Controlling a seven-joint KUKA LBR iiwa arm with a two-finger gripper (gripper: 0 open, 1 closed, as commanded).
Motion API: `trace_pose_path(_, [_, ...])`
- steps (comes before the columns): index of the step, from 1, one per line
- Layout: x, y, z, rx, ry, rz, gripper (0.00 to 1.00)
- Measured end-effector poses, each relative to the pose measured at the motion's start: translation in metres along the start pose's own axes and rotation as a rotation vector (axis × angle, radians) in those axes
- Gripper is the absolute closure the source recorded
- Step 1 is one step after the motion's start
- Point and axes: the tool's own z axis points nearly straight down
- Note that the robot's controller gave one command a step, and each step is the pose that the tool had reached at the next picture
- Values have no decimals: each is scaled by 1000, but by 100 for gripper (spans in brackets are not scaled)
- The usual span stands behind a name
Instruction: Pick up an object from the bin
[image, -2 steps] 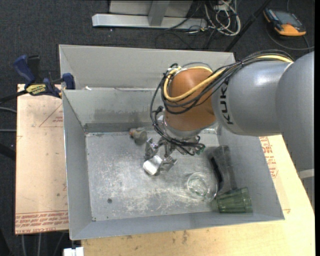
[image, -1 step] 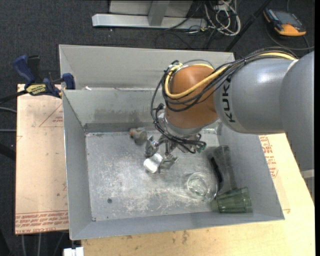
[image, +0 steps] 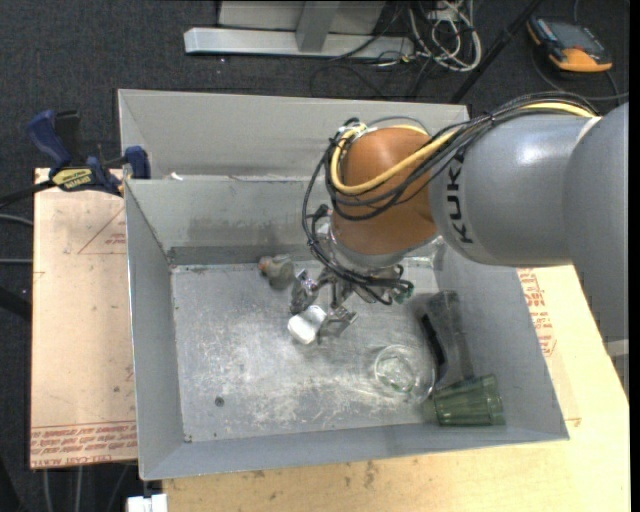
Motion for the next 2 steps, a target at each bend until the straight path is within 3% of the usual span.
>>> trace_pose_path(2, [0,1,-19,-3,4,1,100])
